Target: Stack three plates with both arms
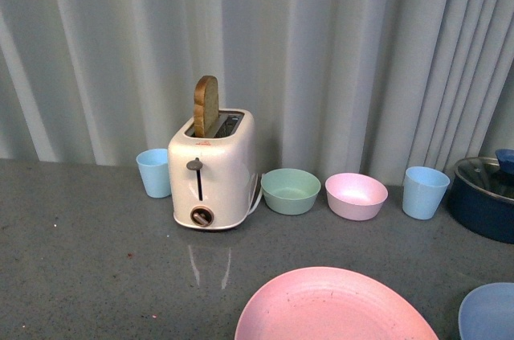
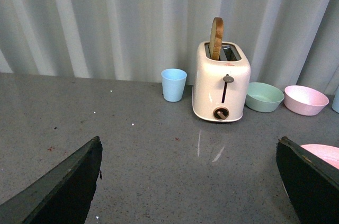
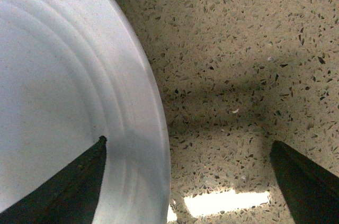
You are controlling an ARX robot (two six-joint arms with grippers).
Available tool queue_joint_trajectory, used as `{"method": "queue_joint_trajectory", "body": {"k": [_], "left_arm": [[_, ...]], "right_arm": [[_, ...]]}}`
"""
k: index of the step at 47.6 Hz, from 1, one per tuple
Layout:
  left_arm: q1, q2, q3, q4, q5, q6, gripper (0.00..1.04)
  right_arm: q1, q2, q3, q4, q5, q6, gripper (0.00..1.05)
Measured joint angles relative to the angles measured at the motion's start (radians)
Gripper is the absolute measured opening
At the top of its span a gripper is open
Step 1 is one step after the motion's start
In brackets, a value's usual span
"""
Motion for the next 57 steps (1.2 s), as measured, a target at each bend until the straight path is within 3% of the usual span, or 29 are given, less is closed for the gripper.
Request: {"method": "queue_joint_trajectory", "body": {"k": [12, 21, 25, 57], "left_arm": [[0.0, 0.0, 0.0, 0.0, 0.0, 0.0, 0.98], [0.0, 0.0, 0.0, 0.0, 0.0, 0.0, 0.98], [0.0, 0.0, 0.0, 0.0, 0.0, 0.0, 0.98], [0.0, 0.0, 0.0, 0.0, 0.0, 0.0, 0.98]], "right_arm": [[0.001, 0.006, -0.004, 0.015, -0.008, 0.0, 0.57], [-0.001, 0.004, -0.005, 0.017, -0.011, 0.007, 0.17], [-0.01, -0.007, -0.005, 0.017, -0.035, 0.021, 0.07], [-0.122, -0.3, 0.011, -0.1, -0.132, 0.039, 0.03]]}}
